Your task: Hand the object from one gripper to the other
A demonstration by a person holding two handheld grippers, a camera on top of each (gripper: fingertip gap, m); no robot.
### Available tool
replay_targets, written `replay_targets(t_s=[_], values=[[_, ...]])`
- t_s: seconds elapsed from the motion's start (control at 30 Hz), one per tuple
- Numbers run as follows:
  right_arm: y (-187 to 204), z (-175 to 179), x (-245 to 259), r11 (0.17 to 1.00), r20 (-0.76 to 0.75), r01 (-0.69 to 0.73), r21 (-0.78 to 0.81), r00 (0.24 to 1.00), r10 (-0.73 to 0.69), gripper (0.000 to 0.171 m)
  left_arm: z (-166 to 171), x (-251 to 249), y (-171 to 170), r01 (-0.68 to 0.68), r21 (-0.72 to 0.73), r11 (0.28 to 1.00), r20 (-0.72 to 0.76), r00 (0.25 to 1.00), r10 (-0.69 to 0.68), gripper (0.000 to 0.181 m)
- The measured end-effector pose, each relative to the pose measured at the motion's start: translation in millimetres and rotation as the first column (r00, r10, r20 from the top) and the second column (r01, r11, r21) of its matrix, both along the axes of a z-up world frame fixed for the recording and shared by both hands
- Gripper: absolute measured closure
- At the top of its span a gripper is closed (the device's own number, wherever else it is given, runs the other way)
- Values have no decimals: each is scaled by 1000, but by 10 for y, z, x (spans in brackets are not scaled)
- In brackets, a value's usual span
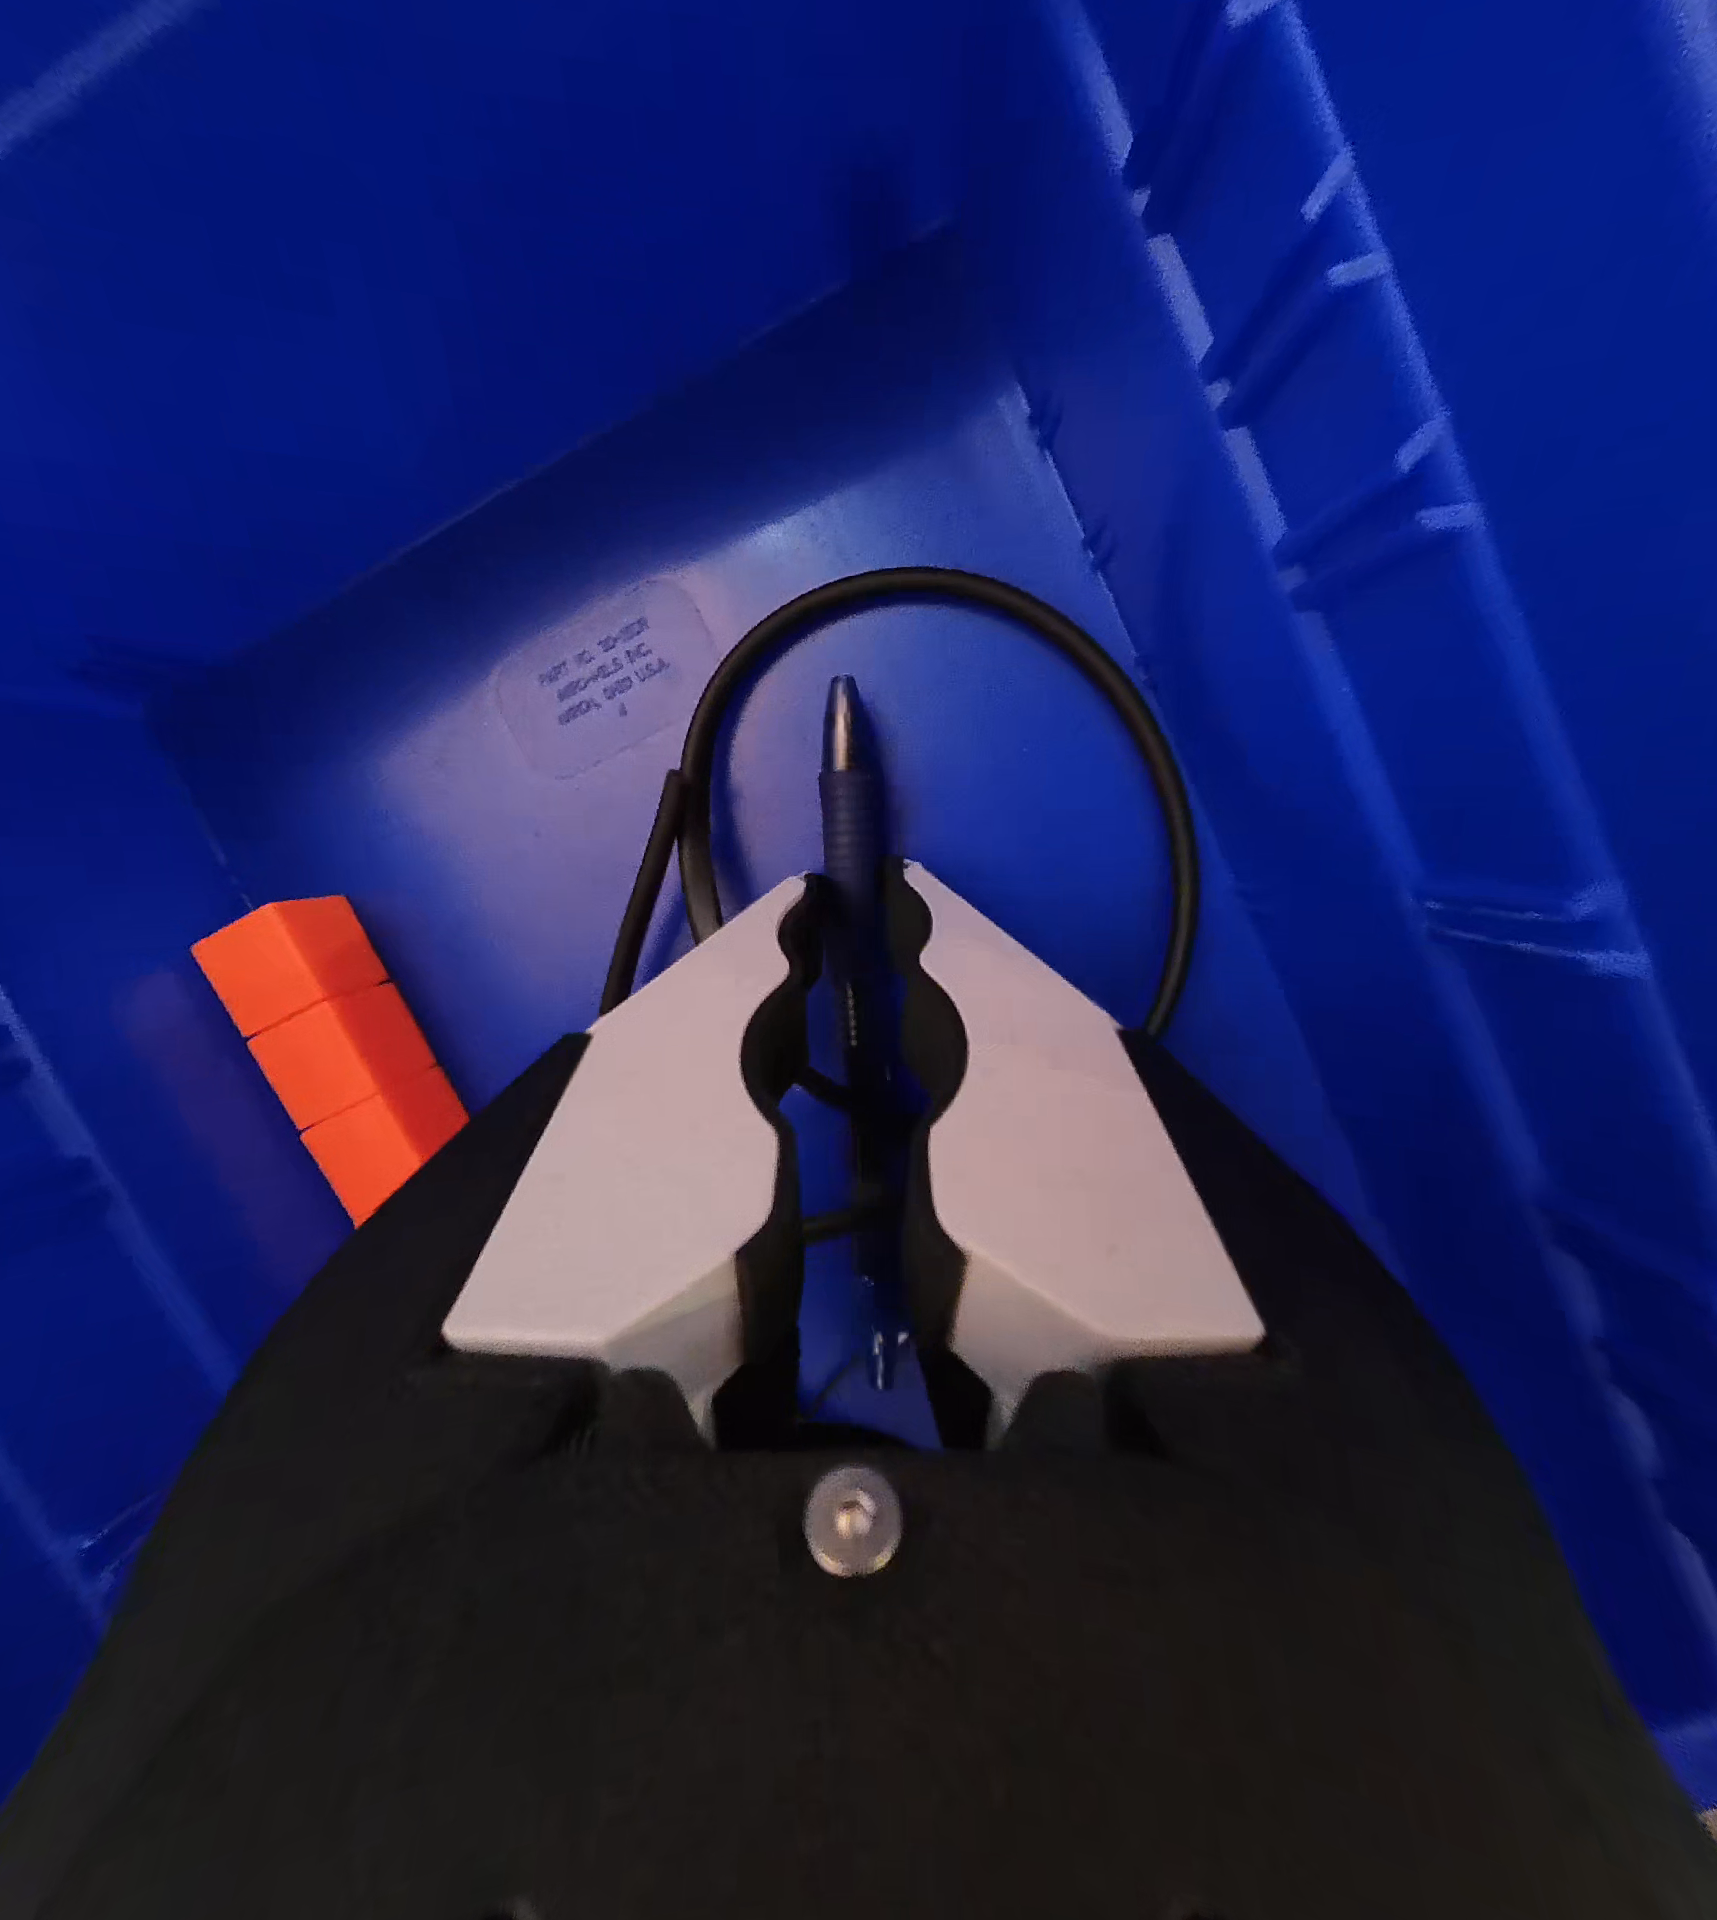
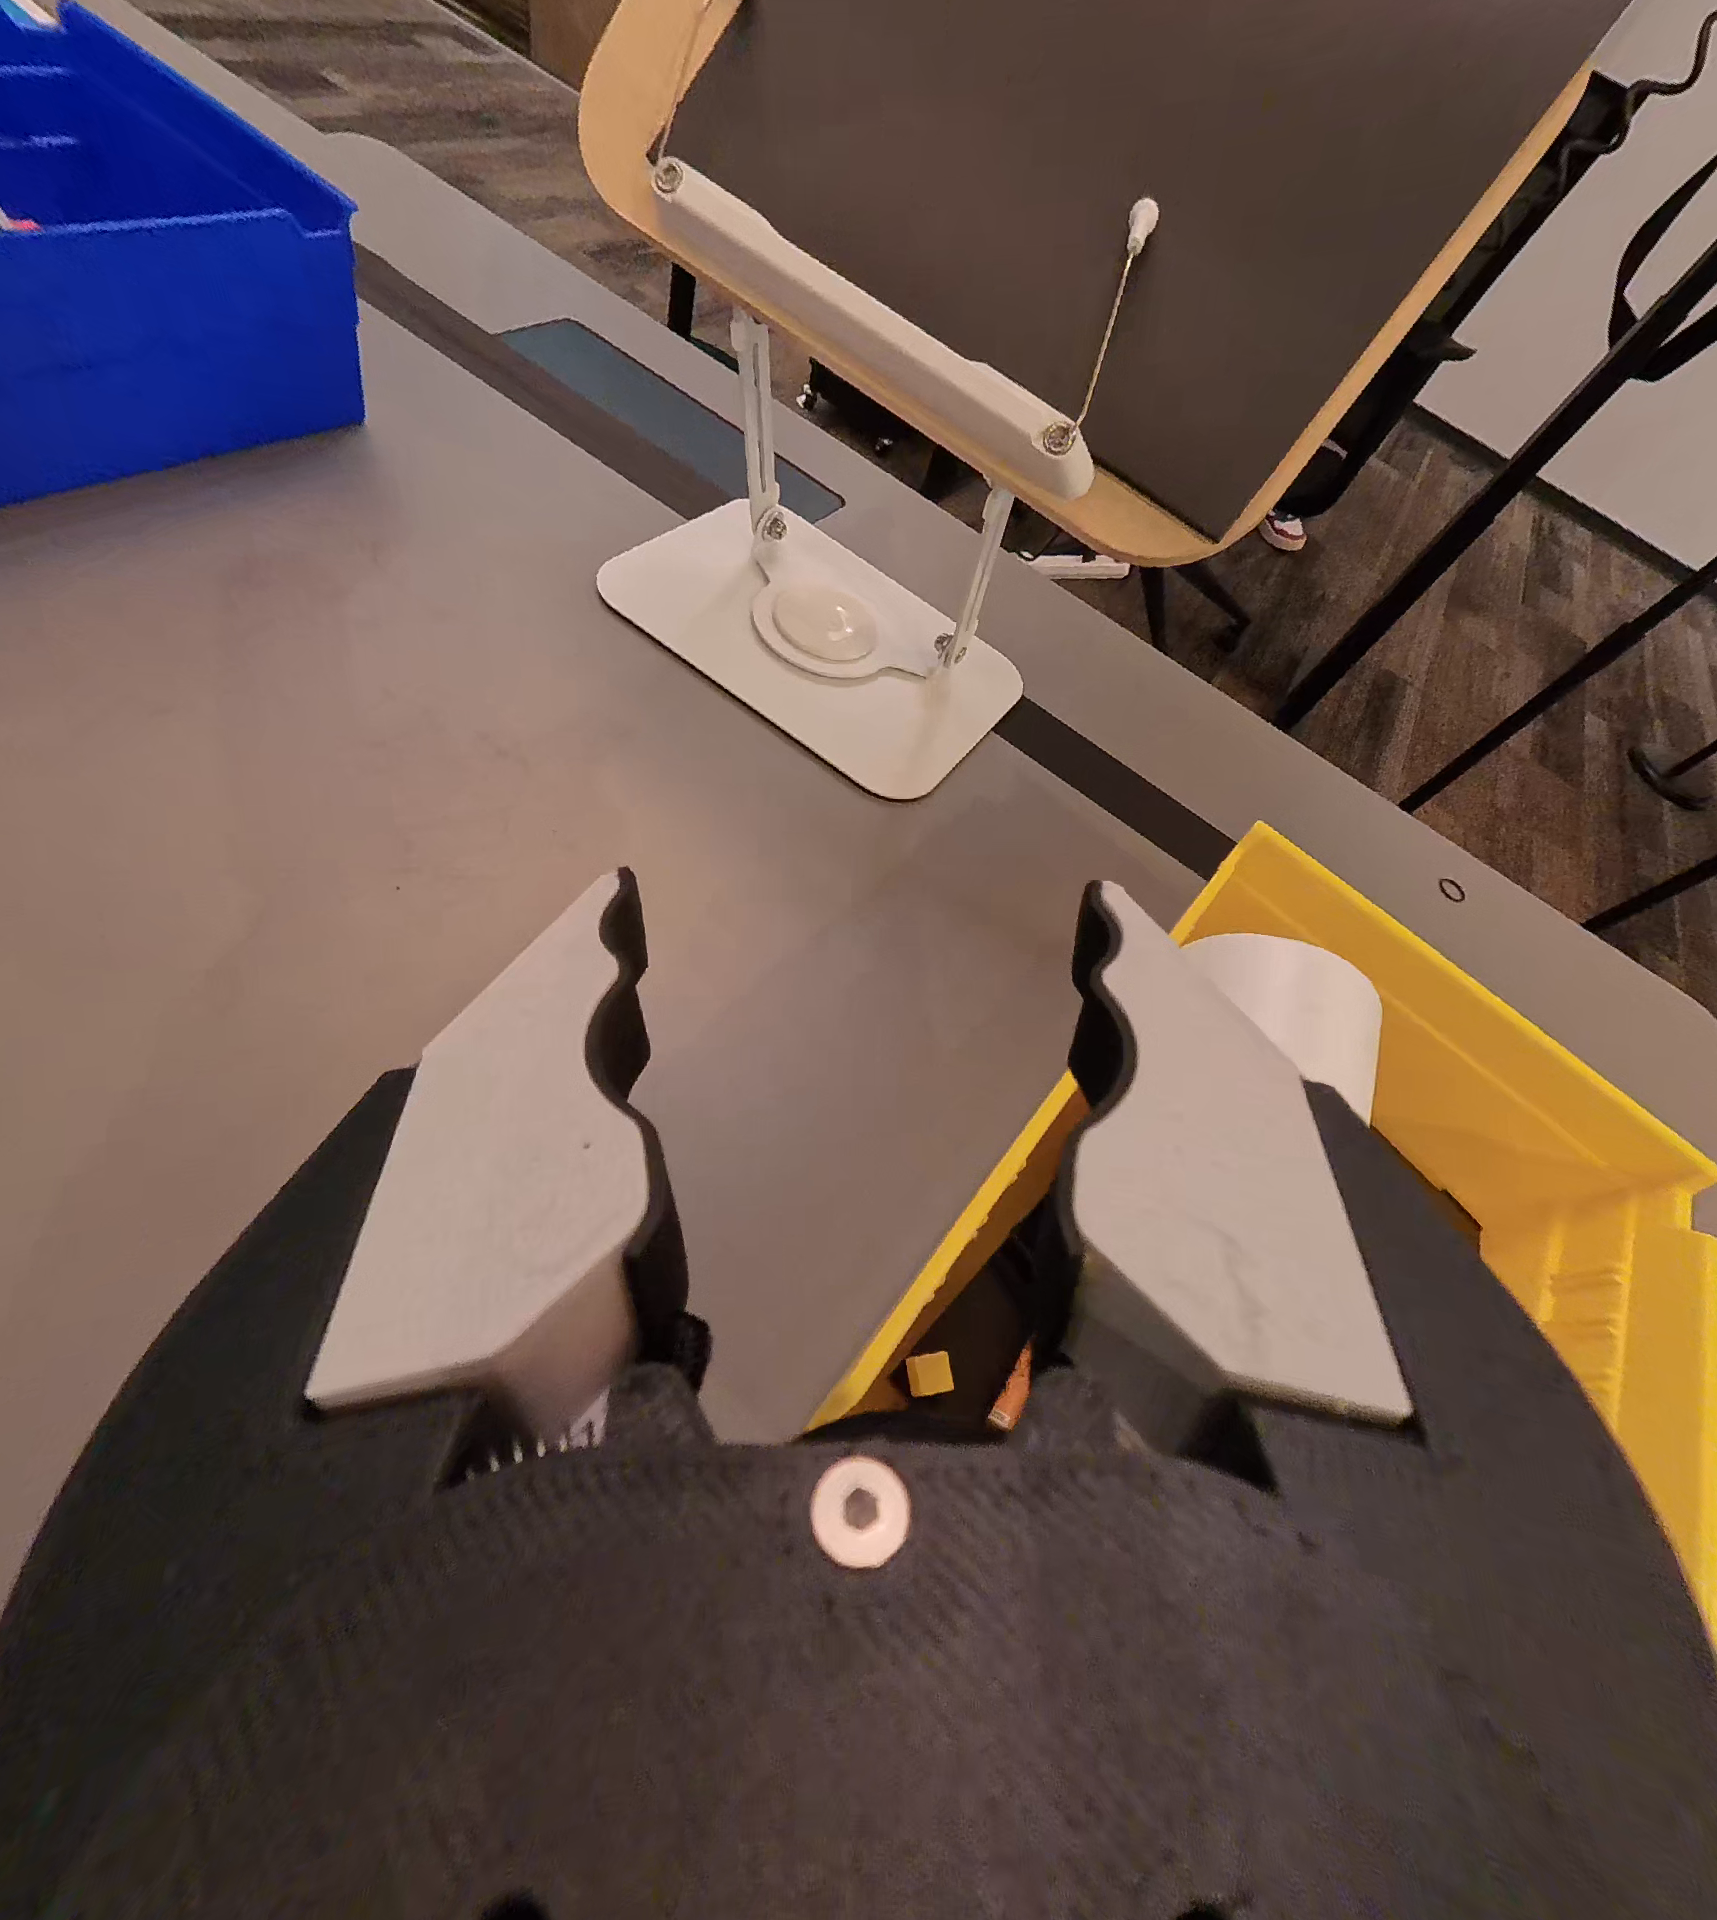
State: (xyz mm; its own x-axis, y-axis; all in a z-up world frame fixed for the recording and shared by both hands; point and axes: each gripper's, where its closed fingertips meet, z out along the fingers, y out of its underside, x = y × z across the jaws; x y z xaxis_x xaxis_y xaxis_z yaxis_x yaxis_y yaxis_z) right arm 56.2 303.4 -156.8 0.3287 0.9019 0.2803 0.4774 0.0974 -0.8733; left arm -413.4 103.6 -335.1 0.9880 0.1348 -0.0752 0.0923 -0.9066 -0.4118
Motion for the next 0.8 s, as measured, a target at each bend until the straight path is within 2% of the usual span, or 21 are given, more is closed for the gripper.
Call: replay_targets(t_s=[0.1,0.2,0.27,0.33,0.37,0.43,0.57,0.67,0.8], values=[[-31,29,-11,1000,-8,-8,5,1000,8,90,190,-4,37,-15,112,994,0,1000,16,171],[-101,55,-47,1000,-17,-30,1,999,30,90,555,26,113,-16,306,952,12,1000,13,171],[-170,85,-94,999,-27,-53,1,998,53,90,903,127,200,27,492,870,35,998,-51,172],[-252,121,-157,997,-33,-81,9,996,81,90,1155,99,199,-36,607,794,88,996,-22,171],[-303,144,-201,995,-40,-99,13,994,100,90,1304,141,213,-55,675,736,137,989,-52,172],[-434,195,-307,989,-60,-147,20,987,148,91,1674,220,210,-69,820,569,175,975,-135,172],[-722,268,-547,967,-107,-254,8,961,253,93,2127,315,102,-142,923,357,238,940,-243,172],[-990,292,-747,931,-174,-358,-68,923,342,96,2391,580,57,-112,955,275,204,920,-333,172],[-1378,233,-1046,855,-236,-492,-163,861,451,101,2677,1132,54,-62,976,207,149,886,-438,172]])
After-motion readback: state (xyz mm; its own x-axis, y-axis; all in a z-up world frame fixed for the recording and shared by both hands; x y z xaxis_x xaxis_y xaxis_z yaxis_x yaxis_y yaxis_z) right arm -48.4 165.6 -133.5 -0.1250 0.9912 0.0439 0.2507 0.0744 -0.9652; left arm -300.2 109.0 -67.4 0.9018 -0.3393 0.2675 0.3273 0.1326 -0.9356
